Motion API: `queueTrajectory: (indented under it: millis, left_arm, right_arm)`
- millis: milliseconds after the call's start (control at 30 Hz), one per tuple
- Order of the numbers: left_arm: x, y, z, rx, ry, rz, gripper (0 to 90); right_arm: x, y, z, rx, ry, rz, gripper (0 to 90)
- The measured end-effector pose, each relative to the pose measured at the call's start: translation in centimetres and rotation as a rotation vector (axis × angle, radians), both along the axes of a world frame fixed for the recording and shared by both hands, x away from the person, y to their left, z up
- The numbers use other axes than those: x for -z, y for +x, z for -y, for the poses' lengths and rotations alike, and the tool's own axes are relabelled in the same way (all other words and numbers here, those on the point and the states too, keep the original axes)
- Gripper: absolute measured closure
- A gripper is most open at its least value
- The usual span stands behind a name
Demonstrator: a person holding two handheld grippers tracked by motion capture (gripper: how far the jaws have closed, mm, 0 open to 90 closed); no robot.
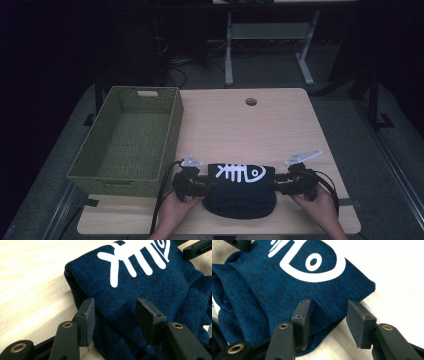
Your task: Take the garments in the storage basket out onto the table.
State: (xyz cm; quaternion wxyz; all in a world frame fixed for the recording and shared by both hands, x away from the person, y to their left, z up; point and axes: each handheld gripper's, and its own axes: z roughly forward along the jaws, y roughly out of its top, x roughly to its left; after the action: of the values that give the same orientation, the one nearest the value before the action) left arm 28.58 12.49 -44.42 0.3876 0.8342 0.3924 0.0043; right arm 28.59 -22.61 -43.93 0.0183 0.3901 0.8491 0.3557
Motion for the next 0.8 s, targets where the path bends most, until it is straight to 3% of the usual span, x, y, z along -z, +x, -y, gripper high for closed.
queueTrajectory:
  millis: [400, 800]
  left_arm:
    - [0.3, -0.2, 0.3, 0.025, 0.001, -0.032, 45.0]
    - [0.3, -0.1, 0.4, 0.005, -0.003, -0.035, 42.5]
  right_arm:
    - [0.6, -0.2, -0.1, 0.000, -0.003, -0.036, 49.0]
    - [1.1, -0.3, -0.2, -0.003, -0.005, -0.054, 48.8]
